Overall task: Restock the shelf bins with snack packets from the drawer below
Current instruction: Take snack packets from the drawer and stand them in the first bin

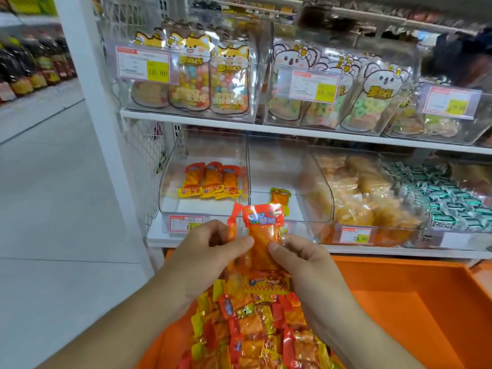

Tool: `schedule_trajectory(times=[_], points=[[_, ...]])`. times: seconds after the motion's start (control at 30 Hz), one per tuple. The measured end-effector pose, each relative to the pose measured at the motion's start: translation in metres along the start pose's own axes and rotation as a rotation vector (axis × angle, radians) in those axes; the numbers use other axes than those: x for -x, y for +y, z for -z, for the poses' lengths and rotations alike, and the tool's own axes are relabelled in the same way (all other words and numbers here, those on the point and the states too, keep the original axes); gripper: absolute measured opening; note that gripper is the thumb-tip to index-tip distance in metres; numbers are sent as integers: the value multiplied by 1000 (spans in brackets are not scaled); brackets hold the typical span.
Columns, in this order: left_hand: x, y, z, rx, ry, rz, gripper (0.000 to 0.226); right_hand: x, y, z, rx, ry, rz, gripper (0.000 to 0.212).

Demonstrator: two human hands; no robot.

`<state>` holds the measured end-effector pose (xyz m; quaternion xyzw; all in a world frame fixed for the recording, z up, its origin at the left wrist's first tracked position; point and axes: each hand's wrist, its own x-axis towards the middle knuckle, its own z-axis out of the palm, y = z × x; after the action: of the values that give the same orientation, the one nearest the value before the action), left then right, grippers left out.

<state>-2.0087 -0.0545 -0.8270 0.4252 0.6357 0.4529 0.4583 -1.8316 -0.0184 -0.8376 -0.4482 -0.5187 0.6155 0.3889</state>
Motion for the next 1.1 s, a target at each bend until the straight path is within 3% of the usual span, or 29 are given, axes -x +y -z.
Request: schedule_trajectory(times=[0.1, 0.17, 0.27, 0.37, 0.6, 0.7, 0.83, 1.1], points=[[3, 0, 7, 117, -110, 9, 50, 0, 0, 5, -15, 6, -8, 44], [3, -2, 10, 118, -137, -5, 38, 0, 0, 9, -31, 16, -6, 40], [4, -6, 12, 69, -18, -57, 15, -2, 2, 17, -47, 19, -11, 34], [5, -6, 13, 50, 41, -69, 24, -1, 0, 23, -90, 10, -34, 16], [7, -5, 12, -105, 247, -154, 28, 2, -7, 28, -89, 17, -23, 14], [8, -7, 7, -87, 215, -170, 23, 3, -3, 25, -22, 39, 3, 10], [7, -11, -3, 1, 143, -153, 16, 0, 10, 14, -65, 120, 7, 20], [2, -17, -8, -103, 58, -105, 44, -3, 17, 0, 129, 140, 26, 27]])
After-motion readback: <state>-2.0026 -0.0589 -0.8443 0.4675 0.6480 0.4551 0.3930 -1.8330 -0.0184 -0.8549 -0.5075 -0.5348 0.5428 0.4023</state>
